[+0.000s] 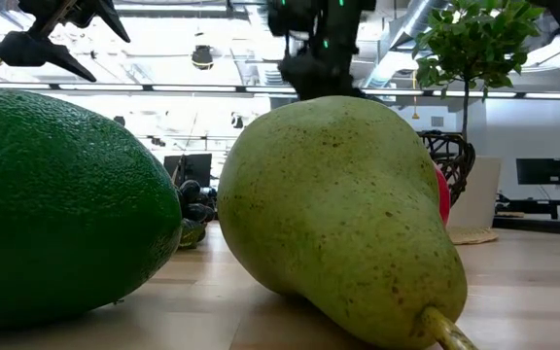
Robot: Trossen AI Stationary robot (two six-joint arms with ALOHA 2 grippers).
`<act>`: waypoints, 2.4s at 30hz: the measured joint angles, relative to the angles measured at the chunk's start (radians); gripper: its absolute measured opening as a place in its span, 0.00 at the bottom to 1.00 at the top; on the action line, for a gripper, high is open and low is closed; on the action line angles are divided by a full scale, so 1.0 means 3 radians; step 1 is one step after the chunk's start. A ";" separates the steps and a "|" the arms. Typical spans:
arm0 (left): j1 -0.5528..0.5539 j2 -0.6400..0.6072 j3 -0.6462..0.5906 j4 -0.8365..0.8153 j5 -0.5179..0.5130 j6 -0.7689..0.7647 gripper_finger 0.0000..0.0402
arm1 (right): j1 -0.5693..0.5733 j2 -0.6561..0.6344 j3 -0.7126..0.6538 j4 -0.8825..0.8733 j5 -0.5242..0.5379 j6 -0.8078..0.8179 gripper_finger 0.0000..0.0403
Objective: Build produce basket
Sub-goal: Put the green pear into the black basket, then put the red tomato into the black basket
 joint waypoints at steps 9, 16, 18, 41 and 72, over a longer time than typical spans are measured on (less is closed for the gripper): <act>0.0001 0.0001 0.0000 -0.0001 0.0004 0.0059 0.86 | -0.0207 0.0000 -0.0363 0.0354 -0.0149 -0.0200 0.62; 0.0000 0.0001 0.0000 -0.0002 0.0252 0.0442 0.86 | -0.0222 -0.0036 -0.0368 0.0350 -0.0204 -0.0330 0.76; 0.0001 0.0031 0.0000 -0.0003 0.0363 0.0506 0.86 | -0.0218 -0.0083 -0.0358 0.0377 -0.0211 -0.0376 0.80; -0.1091 0.1040 0.0000 -0.1135 0.1169 -0.0322 0.86 | 0.0239 -0.1035 -0.0132 0.0221 -0.0051 -0.0238 0.88; -0.1157 0.1621 -0.0716 -0.0158 0.0986 -0.0342 0.82 | 0.0422 -0.0999 -0.0133 0.0215 -0.0039 -0.0231 0.87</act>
